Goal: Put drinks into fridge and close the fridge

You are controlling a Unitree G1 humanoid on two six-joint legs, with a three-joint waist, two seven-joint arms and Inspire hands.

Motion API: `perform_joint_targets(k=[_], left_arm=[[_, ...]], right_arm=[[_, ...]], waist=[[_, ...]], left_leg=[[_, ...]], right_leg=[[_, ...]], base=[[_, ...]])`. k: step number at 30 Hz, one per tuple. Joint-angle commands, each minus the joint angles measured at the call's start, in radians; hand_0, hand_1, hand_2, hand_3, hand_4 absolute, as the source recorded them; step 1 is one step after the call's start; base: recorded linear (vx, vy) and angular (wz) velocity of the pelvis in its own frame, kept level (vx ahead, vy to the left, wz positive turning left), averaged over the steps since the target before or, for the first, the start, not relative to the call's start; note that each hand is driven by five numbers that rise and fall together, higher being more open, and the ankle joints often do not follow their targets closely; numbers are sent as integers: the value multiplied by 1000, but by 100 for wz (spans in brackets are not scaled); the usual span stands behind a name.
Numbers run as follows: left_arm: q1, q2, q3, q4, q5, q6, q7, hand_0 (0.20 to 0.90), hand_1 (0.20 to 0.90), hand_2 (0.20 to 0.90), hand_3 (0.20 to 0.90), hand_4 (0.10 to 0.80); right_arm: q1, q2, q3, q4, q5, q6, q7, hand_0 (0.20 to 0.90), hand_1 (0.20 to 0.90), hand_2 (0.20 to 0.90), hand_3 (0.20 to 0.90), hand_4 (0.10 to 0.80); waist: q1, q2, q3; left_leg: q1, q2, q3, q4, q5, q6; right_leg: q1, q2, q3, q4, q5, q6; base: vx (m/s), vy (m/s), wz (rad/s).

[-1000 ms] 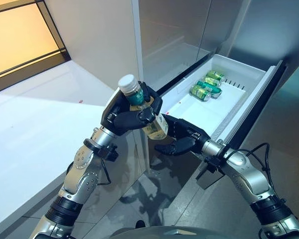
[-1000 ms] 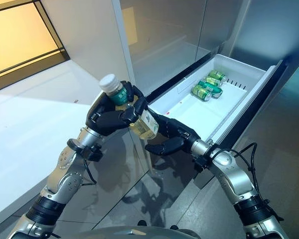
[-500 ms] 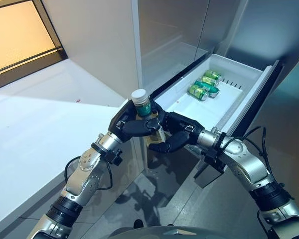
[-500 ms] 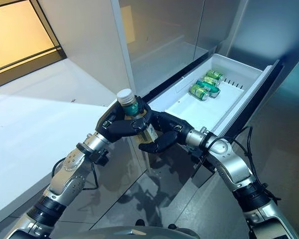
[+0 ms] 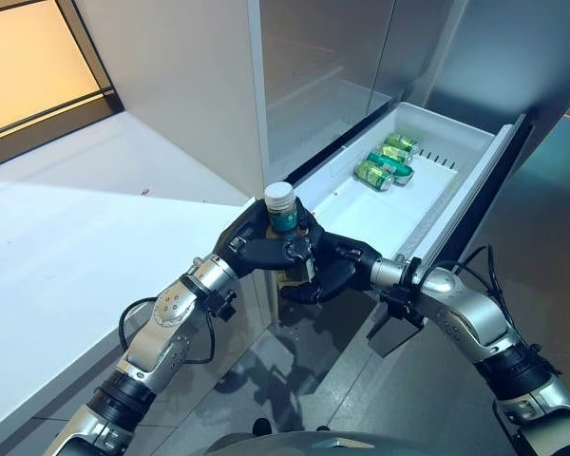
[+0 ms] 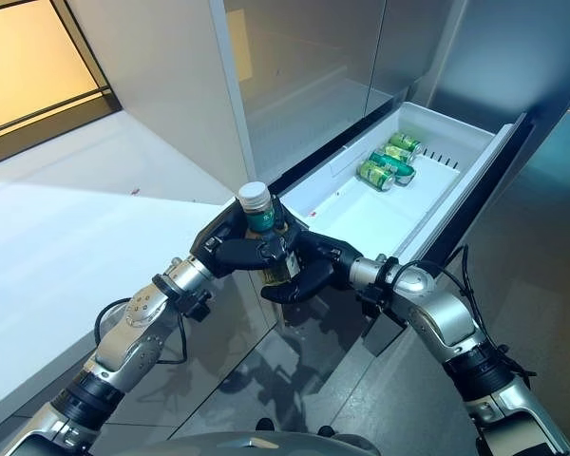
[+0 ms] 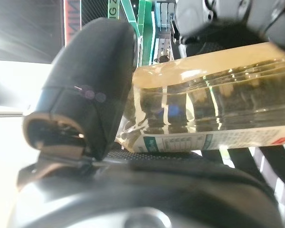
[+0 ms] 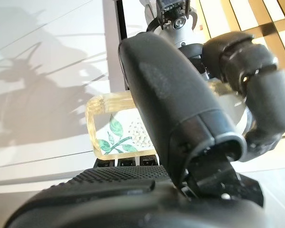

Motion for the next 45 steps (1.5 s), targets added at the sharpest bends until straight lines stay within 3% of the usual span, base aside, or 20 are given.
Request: perform_joint_targets(k=[1, 10, 11, 12, 13, 17, 22, 28, 33, 39, 43, 44, 45], left_arm=[[-224, -103, 0, -121, -105, -255, -46, 300, 300, 300, 200, 100], [-222, -132, -40, -139, -128, -151, -81, 300, 300, 300, 200, 100], [-216, -137, -44, -134, -119, -141, -87, 340, 340, 340, 247, 147], [-214, -140, -46, -130, -112, -132, -90, 474, 474, 474, 403, 303], [-214, -141, -49, -126, -107, -130, -89, 900, 900, 900, 900, 800], [-219, -143, -52, -112, -92, -151, -86, 900, 900, 900, 900, 800], [-247, -116, -27, -113, 112, -287, 11, 900, 900, 900, 900, 800], [-271, -51, 40, -107, 154, -276, 50, 900, 900, 900, 900, 800], [-283, -1, 57, -84, 136, -181, -5, 900, 900, 900, 900, 800], [-270, 14, 53, -17, -33, -24, -97, 900, 900, 900, 900, 800], [-191, 12, 56, 1, -126, 122, -172, 900, 900, 900, 900, 800], [-147, 16, 58, -2, -176, 193, -202, 900, 900, 900, 900, 800], [-136, 16, 60, -1, -177, 199, -210, 900, 900, 900, 900, 800]], right_arm=[[-66, 77, 32, -87, 140, -65, 14, 300, 300, 300, 200, 100], [-85, 105, 13, -128, 202, -149, -85, 300, 300, 300, 200, 100], [-89, 108, 7, -131, 199, -162, -106, 300, 300, 300, 200, 100], [-96, 108, 1, -130, 192, -168, -120, 300, 300, 300, 200, 100], [-102, 105, -2, -127, 183, -177, -135, 300, 300, 300, 200, 100], [-138, 93, -24, -99, 148, -216, -217, 300, 300, 300, 200, 100], [-215, 73, -94, -23, 90, -268, -373, 300, 300, 300, 200, 100], [-327, 24, -185, 97, 98, -275, -545, 300, 300, 300, 200, 100], [-406, -63, -242, 234, 133, -285, -620, 300, 300, 300, 200, 100], [-492, -161, -255, 453, 171, -342, -658, 300, 300, 300, 200, 100], [-517, -210, -255, 582, 175, -365, -677, 300, 300, 300, 200, 100], [-517, -226, -256, 624, 181, -372, -685, 300, 300, 300, 200, 100], [-518, -228, -256, 638, 179, -377, -681, 300, 300, 300, 200, 100]], waist=[[-2, -16, -77], [-4, -13, -72], [-4, -12, -72], [-4, -12, -71], [-4, -11, -70], [-2, -11, -71], [7, -12, -74], [25, -11, -85], [42, -8, -92], [69, -5, -99], [96, -1, -100], [109, 2, -98], [111, 2, -98]], left_leg=[[8, -12, -17, 1, -91, -1], [10, -12, -14, 1, -93, 0], [11, -12, -13, 1, -93, 1], [12, -12, -12, 1, -93, 2], [12, -12, -11, 1, -94, 2], [14, -12, -10, 3, -94, 3], [19, -12, -18, 5, -99, 2], [11, -13, -34, 6, -95, 0], [10, -14, -48, 6, -95, -4], [6, -15, -65, 1, -90, -11], [2, -16, -78, 1, -86, -15], [0, -17, -82, 2, -84, -17], [0, -17, -82, 3, -84, -18]], right_leg=[[-43, 0, -36, 61, -26, 61], [-41, 3, -40, 60, -27, 61], [-41, 3, -40, 61, -27, 60], [-41, 3, -40, 62, -28, 59], [-41, 3, -40, 62, -29, 59], [-37, 4, -42, 62, -29, 56], [-30, 4, -52, 64, -34, 51], [-33, 3, -64, 67, -35, 44], [-28, 2, -73, 66, -37, 43], [-21, -1, -93, 57, -35, 44], [-16, -6, -112, 49, -32, 44], [-14, -8, -120, 47, -30, 45], [-14, -8, -122, 46, -30, 45]], base=[[0, 0, 0], [0, 0, 0], [0, 0, 0], [0, 0, 0], [0, 0, 0], [0, 0, 0], [0, 0, 0], [1, 5, 2], [1, 20, 10], [6, 7, 13], [28, 9, 23], [38, 14, 17], [41, 22, 5]])
